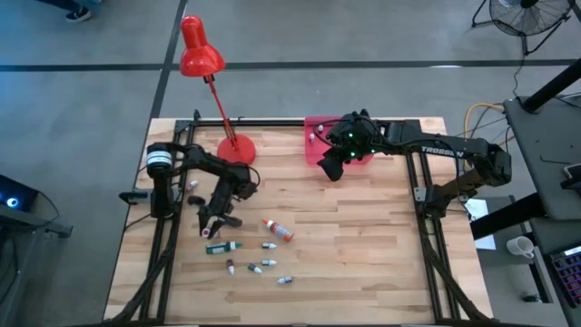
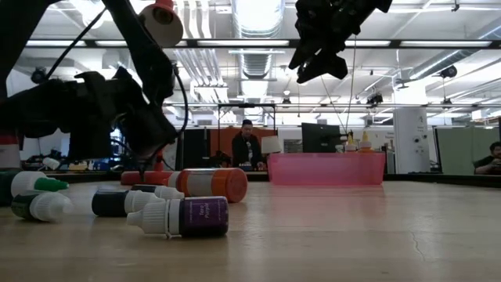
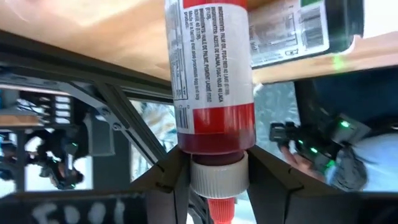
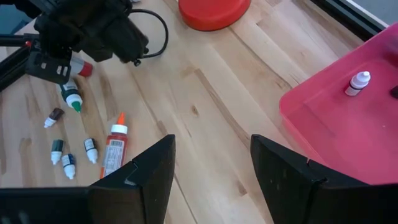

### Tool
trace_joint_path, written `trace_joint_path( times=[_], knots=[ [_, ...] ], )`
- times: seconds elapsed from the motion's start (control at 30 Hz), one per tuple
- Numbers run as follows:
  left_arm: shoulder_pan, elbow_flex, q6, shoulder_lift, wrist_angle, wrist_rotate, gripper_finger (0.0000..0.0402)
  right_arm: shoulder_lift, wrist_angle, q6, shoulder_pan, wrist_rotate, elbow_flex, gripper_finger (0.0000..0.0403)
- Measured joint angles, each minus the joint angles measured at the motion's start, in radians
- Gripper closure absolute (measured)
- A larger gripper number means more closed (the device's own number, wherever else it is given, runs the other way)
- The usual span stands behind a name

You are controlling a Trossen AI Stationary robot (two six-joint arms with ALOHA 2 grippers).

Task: Pick & Place food coloring
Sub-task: Put the large red food coloring bottle into the red bin

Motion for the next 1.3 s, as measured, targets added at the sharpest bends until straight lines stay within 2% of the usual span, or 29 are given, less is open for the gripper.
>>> trace_joint_path(
  times=[0.1,0.23,0.37,0.53,0.83,1.1,1.3],
  knots=[
    [0.000,0.025,-0.002,-0.001,-0.004,-0.057,0.0287,0.000,0.000,0.000,0.000,0.000,0.000,0.0202],
    [0.001,0.058,0.020,-0.001,-0.010,-0.064,0.0275,0.000,0.001,0.000,0.000,0.000,0.000,0.0202],
    [0.000,0.072,0.041,-0.001,-0.013,-0.066,0.0274,0.000,0.001,0.000,0.000,0.000,-0.001,0.0202],
    [-0.006,0.071,0.046,-0.001,-0.025,-0.131,0.0273,0.000,0.002,-0.004,0.000,0.000,-0.003,0.0202],
    [-0.007,0.104,0.071,-0.001,-0.031,-0.171,0.0270,0.000,0.007,-0.008,0.000,0.000,-0.007,0.0202],
    [-0.008,0.144,0.077,0.001,0.001,-0.234,0.0229,0.000,0.010,-0.008,0.000,0.000,-0.017,0.0202],
    [-0.014,0.164,0.057,0.000,-0.029,-0.234,0.0212,0.000,0.010,-0.008,0.000,0.000,-0.029,0.0202]
  ],
)
